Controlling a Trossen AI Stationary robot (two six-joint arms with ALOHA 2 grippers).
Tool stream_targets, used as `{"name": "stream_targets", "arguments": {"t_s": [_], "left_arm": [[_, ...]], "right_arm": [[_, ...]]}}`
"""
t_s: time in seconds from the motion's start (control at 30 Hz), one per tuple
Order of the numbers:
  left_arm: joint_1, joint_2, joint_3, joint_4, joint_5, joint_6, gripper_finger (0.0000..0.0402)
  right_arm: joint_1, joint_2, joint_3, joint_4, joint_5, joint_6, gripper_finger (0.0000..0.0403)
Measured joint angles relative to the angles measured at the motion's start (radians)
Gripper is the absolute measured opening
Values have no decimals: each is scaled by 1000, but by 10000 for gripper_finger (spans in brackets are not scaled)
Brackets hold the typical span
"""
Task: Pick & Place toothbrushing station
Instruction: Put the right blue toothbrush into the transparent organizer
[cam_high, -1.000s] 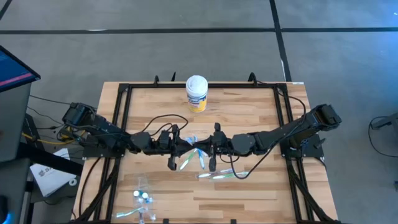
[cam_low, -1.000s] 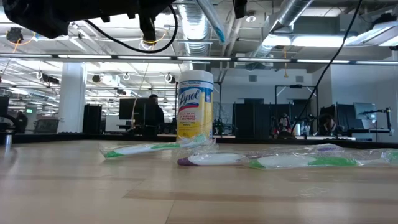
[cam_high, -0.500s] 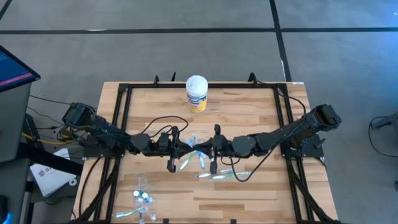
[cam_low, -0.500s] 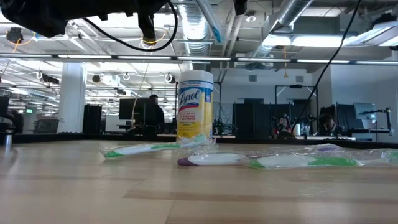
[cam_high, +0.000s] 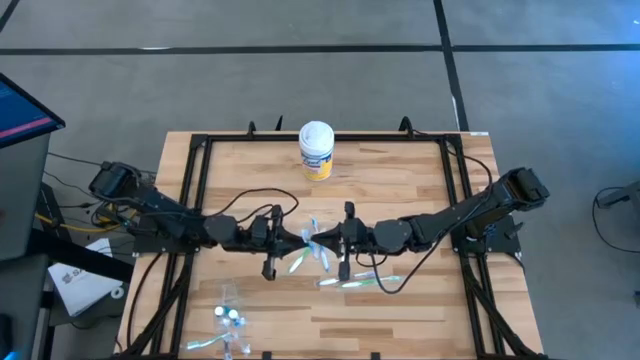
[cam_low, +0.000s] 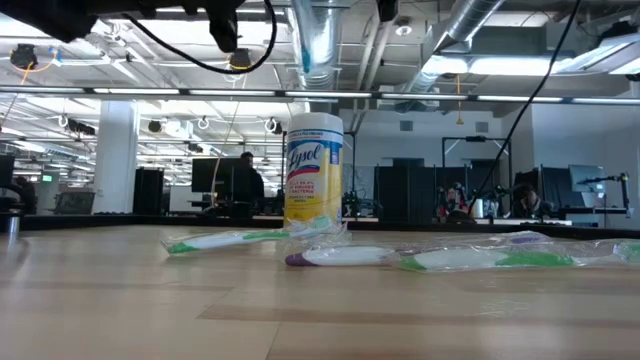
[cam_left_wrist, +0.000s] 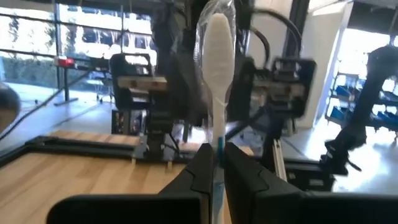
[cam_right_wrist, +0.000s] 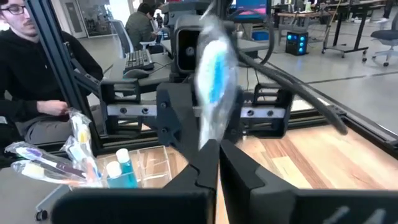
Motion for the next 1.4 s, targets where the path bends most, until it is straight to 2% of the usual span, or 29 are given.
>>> {"name": "stream_targets", "arguments": {"t_s": [0.33,0.6,0.8,1.0,1.4], "left_arm": [[-68,-118,-1,-204,-70,0,8],[-169,-264,-1,-452,-152,-25,8],[-268,-340,-1,-579,-196,-27,8],[-369,-384,-1,-624,-219,-27,8],[-619,-390,-1,-689,-464,-28,9]], "right_arm": [[-1,0,0,14,-46,-3,115],[3,0,0,-39,-48,1,167],[8,0,0,-78,-48,21,181],[8,0,0,-96,-48,27,181],[8,0,0,-106,-48,27,166]]}}
